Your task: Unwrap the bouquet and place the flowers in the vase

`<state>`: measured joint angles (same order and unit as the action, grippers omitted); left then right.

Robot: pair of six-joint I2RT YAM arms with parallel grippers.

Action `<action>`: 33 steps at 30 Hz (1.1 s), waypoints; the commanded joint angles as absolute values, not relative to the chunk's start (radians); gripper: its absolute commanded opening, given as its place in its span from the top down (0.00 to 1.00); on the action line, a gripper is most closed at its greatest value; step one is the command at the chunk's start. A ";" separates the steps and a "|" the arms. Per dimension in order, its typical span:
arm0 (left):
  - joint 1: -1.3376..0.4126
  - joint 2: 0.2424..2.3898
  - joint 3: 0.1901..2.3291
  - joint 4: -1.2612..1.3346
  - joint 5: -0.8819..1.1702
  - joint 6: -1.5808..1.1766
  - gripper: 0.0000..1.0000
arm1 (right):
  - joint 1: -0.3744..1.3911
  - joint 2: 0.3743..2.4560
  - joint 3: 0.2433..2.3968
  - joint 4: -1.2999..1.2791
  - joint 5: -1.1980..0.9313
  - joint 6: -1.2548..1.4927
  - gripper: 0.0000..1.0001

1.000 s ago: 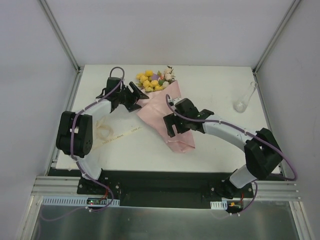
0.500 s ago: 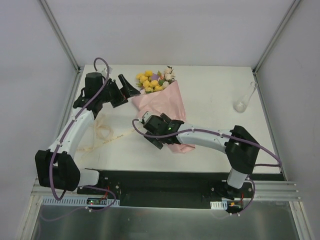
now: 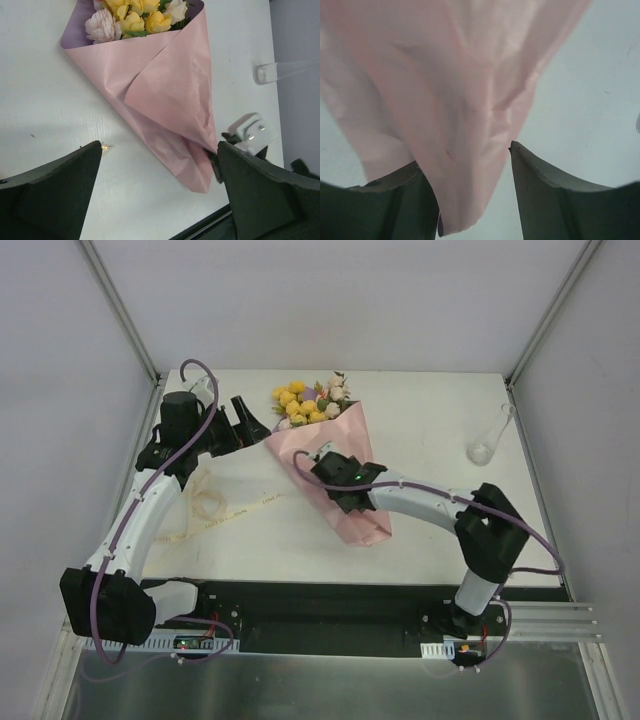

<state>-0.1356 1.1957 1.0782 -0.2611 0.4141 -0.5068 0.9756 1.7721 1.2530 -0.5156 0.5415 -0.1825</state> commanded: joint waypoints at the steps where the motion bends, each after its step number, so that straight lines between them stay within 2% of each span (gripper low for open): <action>1: -0.129 1.150 1.072 -0.256 0.391 -0.460 0.01 | 0.817 1.592 1.158 -0.522 0.528 -0.101 0.41; 2: -0.127 1.152 1.072 -0.256 0.402 -0.462 0.01 | 0.787 1.569 1.138 -0.519 0.525 -0.091 0.38; 3: -0.127 1.157 1.072 -0.256 0.406 -0.463 0.01 | 0.757 1.525 1.112 -0.515 0.523 -0.075 0.29; 5: -0.129 1.161 1.071 -0.255 0.414 -0.466 0.01 | 0.660 1.487 1.065 -0.525 0.525 -0.057 0.18; 6: -0.127 1.164 1.072 -0.255 0.419 -0.468 0.01 | 0.623 1.462 1.060 -0.540 0.531 -0.031 0.08; 9: -0.127 1.166 1.071 -0.253 0.425 -0.469 0.01 | 0.505 1.433 1.066 -0.610 0.531 -0.023 0.00; 13: -0.129 1.166 1.068 -0.250 0.433 -0.471 0.01 | 0.528 1.347 1.068 -0.659 0.532 -0.035 0.04; 16: -0.129 1.170 1.065 -0.249 0.433 -0.476 0.01 | 0.621 1.237 1.052 -0.617 0.470 -0.043 0.04; 20: -0.129 1.175 1.057 -0.236 0.443 -0.482 0.01 | 0.641 1.169 0.977 -0.419 0.039 0.024 0.04; 22: -0.129 1.183 1.054 -0.236 0.446 -0.483 0.01 | 0.641 1.187 0.972 -0.382 0.017 0.040 0.04; 25: -0.132 1.183 1.054 -0.236 0.460 -0.483 0.01 | 0.638 1.221 1.015 -0.463 0.217 0.006 0.04; 28: -0.132 1.180 1.049 -0.236 0.430 -0.479 0.01 | 0.634 1.244 1.057 -0.511 0.279 -0.057 0.04; 33: -0.130 1.173 1.048 -0.235 0.420 -0.473 0.01 | 0.624 1.259 1.114 -0.668 0.681 -0.035 0.04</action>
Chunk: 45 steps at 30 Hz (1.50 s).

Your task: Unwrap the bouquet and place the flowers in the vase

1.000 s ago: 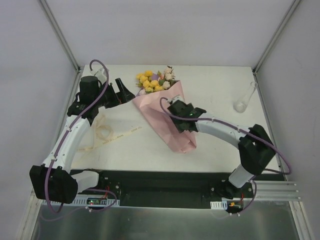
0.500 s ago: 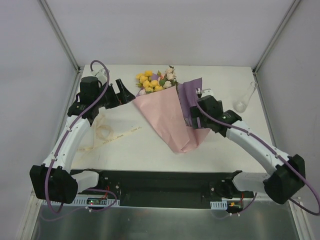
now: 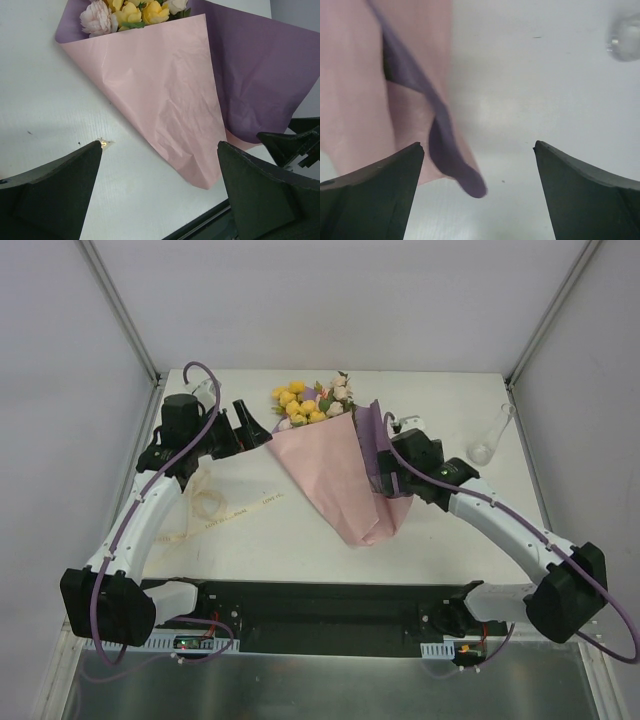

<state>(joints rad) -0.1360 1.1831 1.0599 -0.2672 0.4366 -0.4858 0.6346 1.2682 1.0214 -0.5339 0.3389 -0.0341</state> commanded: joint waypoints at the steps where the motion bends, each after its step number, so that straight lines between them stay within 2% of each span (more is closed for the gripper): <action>1: -0.129 1.175 1.048 -0.235 0.419 -0.471 0.01 | 0.624 1.249 1.114 -0.696 0.708 -0.038 0.04; 4: -0.129 1.184 1.055 -0.233 0.468 -0.480 0.01 | 0.632 1.181 1.100 -0.706 0.732 -0.067 0.04; 7: -0.129 1.190 1.052 -0.230 0.459 -0.485 0.01 | 0.684 1.117 1.129 -0.694 0.646 -0.080 0.04; 11: -0.126 1.193 1.049 -0.219 0.494 -0.492 0.01 | 0.695 1.100 1.069 -0.485 0.121 -0.066 0.04; 14: -0.126 1.196 1.049 -0.218 0.469 -0.480 0.01 | 0.693 1.210 1.084 -0.424 -0.036 -0.031 0.04; 19: -0.133 1.212 1.048 -0.219 0.480 -0.465 0.01 | 0.612 1.345 1.092 -0.391 -0.096 -0.003 0.04; 24: -0.144 1.223 1.054 -0.218 0.508 -0.463 0.01 | 0.509 1.393 1.054 -0.317 -0.228 0.014 0.04; 28: -0.146 1.221 1.063 -0.218 0.540 -0.471 0.01 | 0.534 1.515 1.081 -0.282 -0.363 0.008 0.04; 33: -0.150 1.206 1.060 -0.222 0.503 -0.453 0.01 | 0.649 1.594 1.175 -0.295 -0.367 -0.031 0.04; 39: -0.134 1.109 1.046 -0.239 0.319 -0.419 0.01 | 0.885 1.666 1.345 -0.296 -0.402 -0.003 0.04; 42: -0.133 0.973 1.003 -0.235 0.074 -0.380 0.01 | 0.969 1.684 1.351 -0.188 -0.520 0.107 0.04; 43: -0.132 0.935 1.003 -0.236 0.007 -0.365 0.01 | 0.980 1.681 1.315 -0.134 -0.617 0.136 0.04; 45: -0.130 0.916 1.009 -0.242 -0.017 -0.351 0.01 | 0.986 1.666 1.270 -0.017 -0.676 0.188 0.04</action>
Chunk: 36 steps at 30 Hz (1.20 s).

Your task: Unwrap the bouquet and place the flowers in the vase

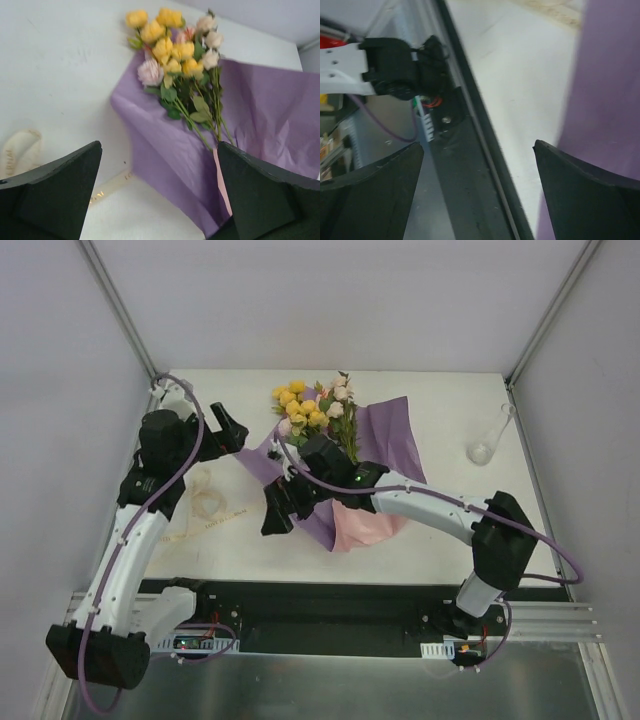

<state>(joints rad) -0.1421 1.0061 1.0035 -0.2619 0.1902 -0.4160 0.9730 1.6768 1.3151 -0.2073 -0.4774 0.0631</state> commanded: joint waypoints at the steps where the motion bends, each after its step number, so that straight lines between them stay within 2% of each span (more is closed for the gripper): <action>1: -0.136 0.910 1.005 -0.238 -0.008 -0.342 0.01 | 0.980 1.636 1.253 -0.020 -0.670 0.187 0.04; 4: -0.138 0.952 1.014 -0.229 0.050 -0.348 0.01 | 0.879 1.535 1.192 -0.078 -0.603 0.183 0.04; 6: -0.138 0.966 1.023 -0.218 0.165 -0.347 0.02 | 0.830 1.490 1.166 -0.139 -0.525 0.173 0.04; 8: -0.149 0.969 1.000 -0.178 0.219 -0.328 0.02 | 0.776 1.485 1.210 -0.304 -0.318 0.140 0.04; 10: -0.149 1.021 1.015 -0.179 0.288 -0.331 0.02 | 0.772 1.541 1.303 -0.469 -0.084 0.091 0.03; 12: -0.143 1.116 1.055 -0.212 0.435 -0.347 0.02 | 0.790 1.678 1.492 -0.665 -0.008 0.049 0.02; 14: -0.144 1.169 1.077 -0.218 0.512 -0.368 0.03 | 0.834 1.849 1.648 -0.885 0.180 0.029 0.03; 15: -0.144 1.211 1.077 -0.218 0.532 -0.382 0.02 | 0.845 1.894 1.755 -0.934 0.231 0.031 0.03; 18: -0.138 1.262 1.078 -0.227 0.558 -0.431 0.02 | 0.864 1.988 1.789 -0.970 0.322 0.051 0.04; 21: -0.130 1.287 1.083 -0.230 0.580 -0.443 0.02 | 0.864 1.996 1.746 -0.940 0.420 0.078 0.04; 27: -0.109 1.316 1.080 -0.230 0.594 -0.466 0.01 | 0.873 1.841 1.452 -0.865 0.501 0.097 0.04; 32: -0.106 1.344 1.083 -0.230 0.614 -0.472 0.02 | 0.931 1.555 1.128 -0.914 0.503 0.156 0.04; 36: -0.106 1.368 1.088 -0.229 0.646 -0.477 0.02 | 1.023 1.317 0.968 -0.953 0.362 0.242 0.04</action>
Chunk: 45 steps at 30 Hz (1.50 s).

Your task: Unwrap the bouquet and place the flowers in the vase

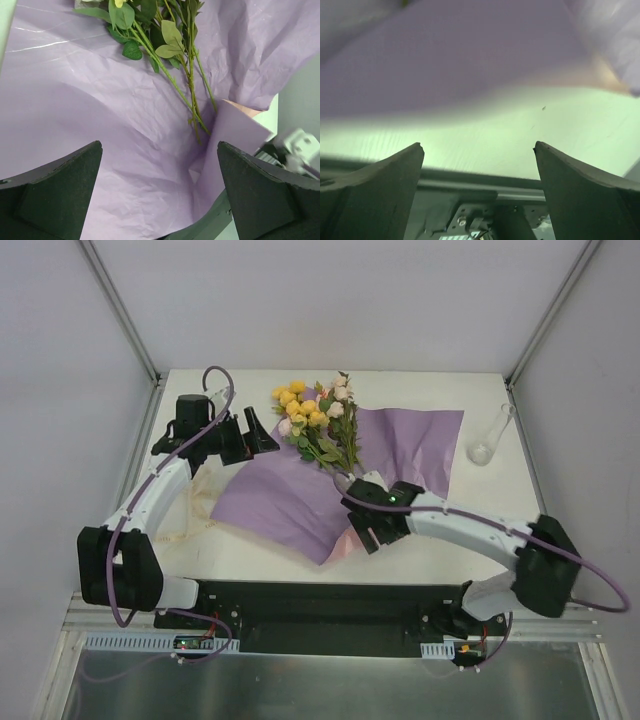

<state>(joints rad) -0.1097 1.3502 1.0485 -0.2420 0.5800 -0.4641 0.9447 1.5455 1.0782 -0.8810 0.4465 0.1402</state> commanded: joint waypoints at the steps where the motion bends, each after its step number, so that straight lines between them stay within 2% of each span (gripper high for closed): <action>1: -0.106 1.373 1.092 -0.230 0.650 -0.477 0.02 | 1.063 1.281 0.947 -0.951 0.285 0.256 0.04; 5: -0.106 1.382 1.092 -0.230 0.657 -0.477 0.02 | 1.118 1.137 0.946 -0.986 0.229 0.288 0.04; 9: -0.107 1.417 1.094 -0.218 0.699 -0.485 0.03 | 1.056 1.095 1.095 -0.957 0.316 0.172 0.04; 12: -0.124 1.480 1.098 -0.215 0.742 -0.485 0.05 | 0.883 1.178 1.260 -0.914 0.290 0.106 0.04; 14: -0.178 1.520 1.097 -0.213 0.756 -0.492 0.11 | 0.772 1.259 1.372 -0.911 0.288 0.094 0.04; 20: -0.458 1.632 1.104 -0.215 0.741 -0.474 0.19 | 0.583 1.428 1.523 -0.911 0.144 0.063 0.04; 29: -0.724 1.741 1.143 -0.213 0.837 -0.456 0.19 | 0.557 1.278 1.278 -0.867 0.202 0.092 0.04; 34: -0.837 1.733 1.160 -0.213 0.885 -0.400 0.18 | 0.532 1.252 1.190 -0.841 0.163 0.107 0.04; 37: -0.812 1.668 1.169 -0.227 0.891 -0.358 0.16 | 0.532 1.278 1.157 -0.807 0.085 0.129 0.04; 41: -0.656 1.537 1.152 -0.219 0.816 -0.337 0.11 | 0.577 1.325 1.065 -0.750 0.017 0.144 0.01; 45: -0.536 1.462 1.117 -0.204 0.718 -0.373 0.14 | 0.681 1.328 0.956 -0.715 0.012 0.181 0.12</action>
